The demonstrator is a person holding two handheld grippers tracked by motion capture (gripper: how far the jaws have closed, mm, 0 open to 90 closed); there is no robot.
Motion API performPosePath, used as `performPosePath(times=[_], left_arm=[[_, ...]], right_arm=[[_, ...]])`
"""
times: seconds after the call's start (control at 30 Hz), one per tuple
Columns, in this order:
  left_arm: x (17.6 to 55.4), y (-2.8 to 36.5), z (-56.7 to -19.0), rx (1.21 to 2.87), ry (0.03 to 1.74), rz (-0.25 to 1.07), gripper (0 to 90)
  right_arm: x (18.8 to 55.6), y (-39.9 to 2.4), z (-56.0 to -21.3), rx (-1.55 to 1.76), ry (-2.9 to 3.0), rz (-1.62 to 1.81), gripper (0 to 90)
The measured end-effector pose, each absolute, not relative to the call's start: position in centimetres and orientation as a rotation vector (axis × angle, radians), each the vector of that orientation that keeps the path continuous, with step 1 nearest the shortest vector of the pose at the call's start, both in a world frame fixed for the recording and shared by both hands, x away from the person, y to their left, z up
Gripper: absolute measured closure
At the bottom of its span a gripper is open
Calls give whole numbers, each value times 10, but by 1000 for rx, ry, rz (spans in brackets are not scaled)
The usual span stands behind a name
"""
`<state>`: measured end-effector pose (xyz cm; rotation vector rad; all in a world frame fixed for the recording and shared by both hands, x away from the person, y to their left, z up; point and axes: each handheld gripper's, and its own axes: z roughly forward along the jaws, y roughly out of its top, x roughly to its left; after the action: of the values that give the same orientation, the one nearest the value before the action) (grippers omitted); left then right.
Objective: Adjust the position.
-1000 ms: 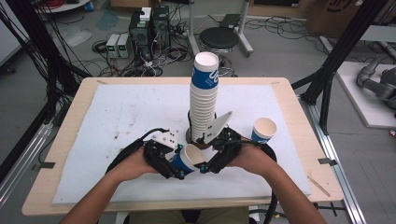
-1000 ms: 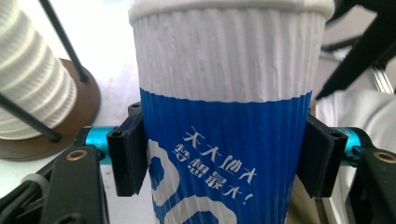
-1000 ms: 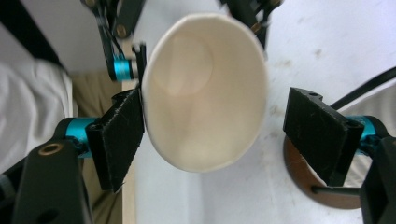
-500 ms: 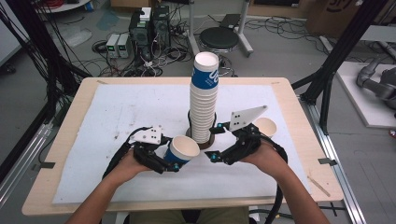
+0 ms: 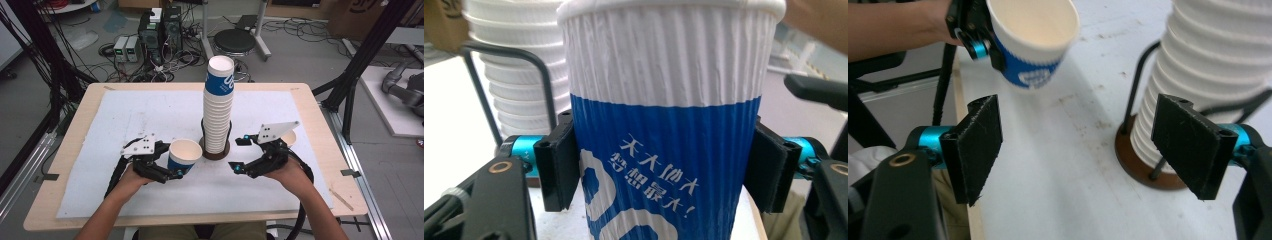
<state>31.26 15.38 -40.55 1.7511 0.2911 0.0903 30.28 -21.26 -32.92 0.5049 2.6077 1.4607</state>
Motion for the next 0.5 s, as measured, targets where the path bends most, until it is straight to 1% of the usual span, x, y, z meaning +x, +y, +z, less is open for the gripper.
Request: performPosePath(times=[0.23,0.5], left_arm=[[314,166,-406,1679,324,123,260],[314,177,-408,1639,358,191,260]], right_arm=[[303,-235,-343,621,2527,1442,211],[302,-255,-352,683,2379,1457,210]])
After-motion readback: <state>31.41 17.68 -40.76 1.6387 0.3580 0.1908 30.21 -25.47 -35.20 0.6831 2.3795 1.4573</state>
